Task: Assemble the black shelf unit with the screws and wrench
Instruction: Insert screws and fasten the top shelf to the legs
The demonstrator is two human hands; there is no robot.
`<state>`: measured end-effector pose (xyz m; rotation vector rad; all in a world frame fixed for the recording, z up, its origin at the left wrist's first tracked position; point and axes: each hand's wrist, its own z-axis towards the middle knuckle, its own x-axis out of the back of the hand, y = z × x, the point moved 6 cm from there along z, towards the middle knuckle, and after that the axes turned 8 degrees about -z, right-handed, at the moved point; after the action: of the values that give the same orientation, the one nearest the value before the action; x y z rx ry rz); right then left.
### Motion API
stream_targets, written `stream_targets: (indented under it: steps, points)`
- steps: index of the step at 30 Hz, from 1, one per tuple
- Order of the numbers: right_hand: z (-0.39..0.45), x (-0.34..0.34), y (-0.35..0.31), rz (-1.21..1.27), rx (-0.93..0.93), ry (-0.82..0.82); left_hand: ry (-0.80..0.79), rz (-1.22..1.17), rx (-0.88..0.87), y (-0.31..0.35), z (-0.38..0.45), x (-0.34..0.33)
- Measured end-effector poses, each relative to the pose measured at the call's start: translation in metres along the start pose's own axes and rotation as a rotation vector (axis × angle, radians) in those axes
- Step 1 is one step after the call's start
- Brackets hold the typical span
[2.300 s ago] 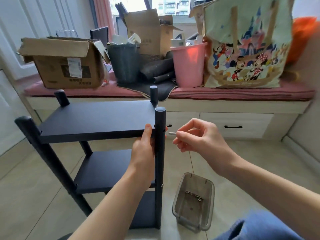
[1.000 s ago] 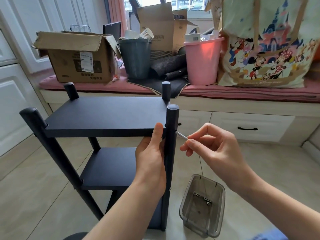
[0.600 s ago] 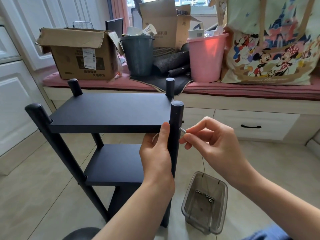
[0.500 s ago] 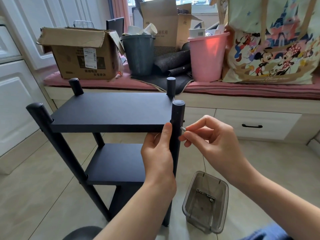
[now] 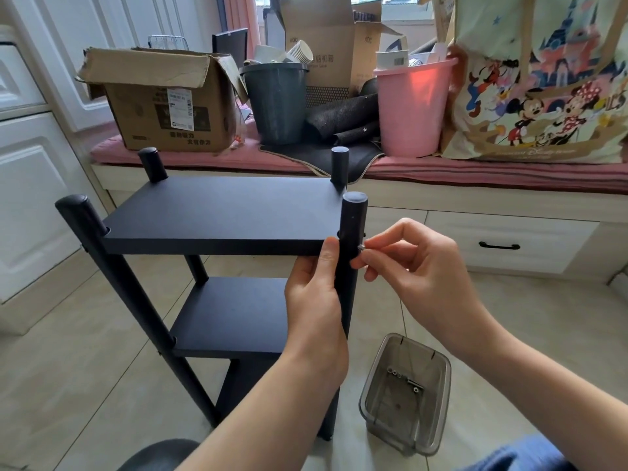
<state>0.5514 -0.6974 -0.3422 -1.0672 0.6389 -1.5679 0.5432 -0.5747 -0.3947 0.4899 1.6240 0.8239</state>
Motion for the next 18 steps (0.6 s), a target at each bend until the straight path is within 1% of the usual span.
stream_targets:
  steps: [7, 15, 18]
  points:
    - [-0.0012, -0.0004, -0.0043, -0.142, 0.036, 0.012, -0.018, -0.026, 0.032, 0.0016, -0.0012, -0.0014]
    - [0.0018, -0.0017, -0.0002, -0.063, 0.001, -0.012, -0.021, 0.011, -0.019, 0.001, 0.0, -0.0016]
    - [0.0018, 0.0033, -0.001, -0.09, -0.015, 0.024, -0.029, 0.022, -0.019, 0.0008, -0.0003, -0.0021]
